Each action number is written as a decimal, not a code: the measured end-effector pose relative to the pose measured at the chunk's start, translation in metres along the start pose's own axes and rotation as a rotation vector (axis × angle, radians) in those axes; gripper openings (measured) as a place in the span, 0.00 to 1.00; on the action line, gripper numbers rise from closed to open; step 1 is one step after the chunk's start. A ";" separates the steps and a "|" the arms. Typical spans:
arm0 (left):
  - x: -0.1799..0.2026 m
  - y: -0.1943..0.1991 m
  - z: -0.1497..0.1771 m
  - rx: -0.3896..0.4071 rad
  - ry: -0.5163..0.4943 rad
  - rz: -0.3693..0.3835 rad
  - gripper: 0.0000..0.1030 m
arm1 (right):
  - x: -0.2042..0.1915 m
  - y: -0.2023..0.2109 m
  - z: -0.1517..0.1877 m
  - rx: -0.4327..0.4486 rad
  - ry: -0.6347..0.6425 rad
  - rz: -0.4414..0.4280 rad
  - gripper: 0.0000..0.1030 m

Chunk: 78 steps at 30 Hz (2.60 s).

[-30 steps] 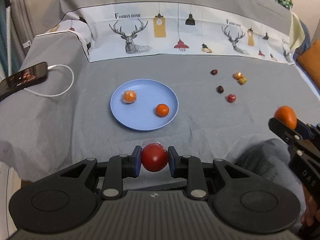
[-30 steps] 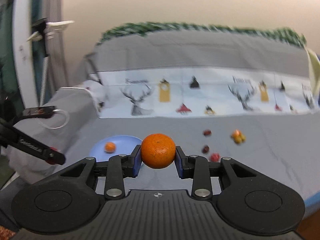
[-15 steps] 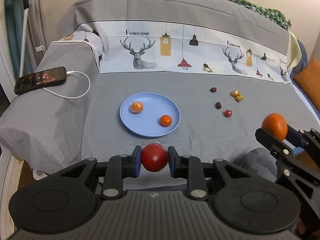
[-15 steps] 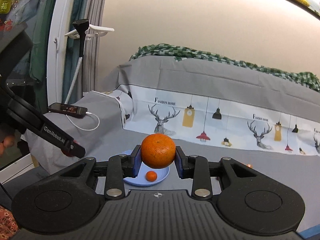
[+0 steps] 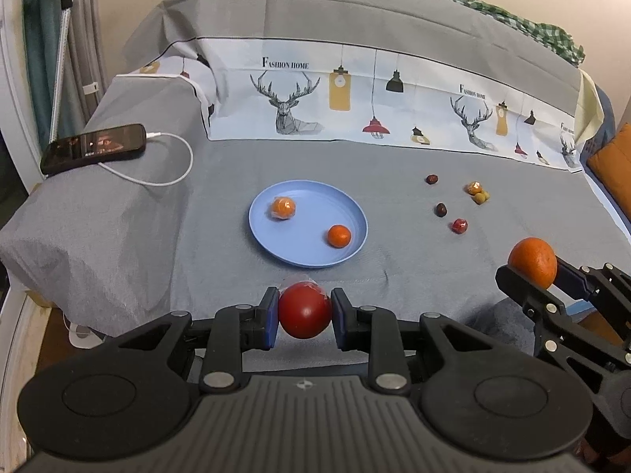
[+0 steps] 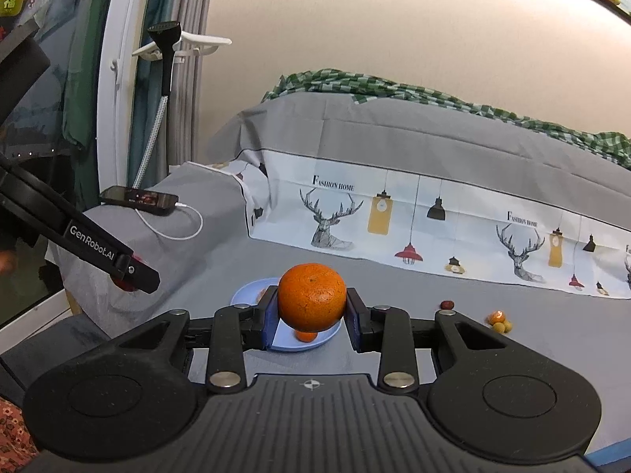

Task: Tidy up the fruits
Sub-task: 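Carry both fruits over the blue plate and release them onto it, then withdraw both grippers from the plate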

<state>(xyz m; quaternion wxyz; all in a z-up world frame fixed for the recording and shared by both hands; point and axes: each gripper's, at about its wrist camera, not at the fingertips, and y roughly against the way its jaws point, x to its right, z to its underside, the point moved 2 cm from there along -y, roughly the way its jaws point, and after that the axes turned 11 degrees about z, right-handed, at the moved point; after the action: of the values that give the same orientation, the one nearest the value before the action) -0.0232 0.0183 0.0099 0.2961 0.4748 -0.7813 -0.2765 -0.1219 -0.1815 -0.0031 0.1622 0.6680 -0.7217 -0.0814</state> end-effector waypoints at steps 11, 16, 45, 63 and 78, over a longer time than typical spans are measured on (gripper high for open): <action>-0.019 -0.022 0.000 -0.048 0.044 0.001 0.29 | -0.007 -0.021 0.007 -0.074 0.021 -0.017 0.35; -0.023 -0.031 -0.003 -0.058 0.049 0.001 0.29 | -0.010 -0.031 0.007 -0.093 0.033 -0.022 0.35; -0.067 -0.174 -0.089 -0.129 0.072 -0.045 0.29 | -0.027 -0.194 -0.003 -0.279 -0.006 -0.020 0.35; -0.088 -0.286 -0.103 -0.148 -0.034 -0.115 0.95 | -0.049 -0.324 0.022 -0.404 0.049 -0.030 0.39; -0.068 -0.152 -0.037 -0.213 0.024 -0.125 1.00 | -0.025 -0.167 0.025 -0.482 -0.097 -0.098 0.96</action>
<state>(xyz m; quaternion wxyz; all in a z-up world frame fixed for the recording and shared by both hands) 0.1164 0.0139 -0.0871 0.3364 0.4918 -0.7127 -0.3701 0.0273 -0.1748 -0.0859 0.2777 0.6396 -0.6551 -0.2910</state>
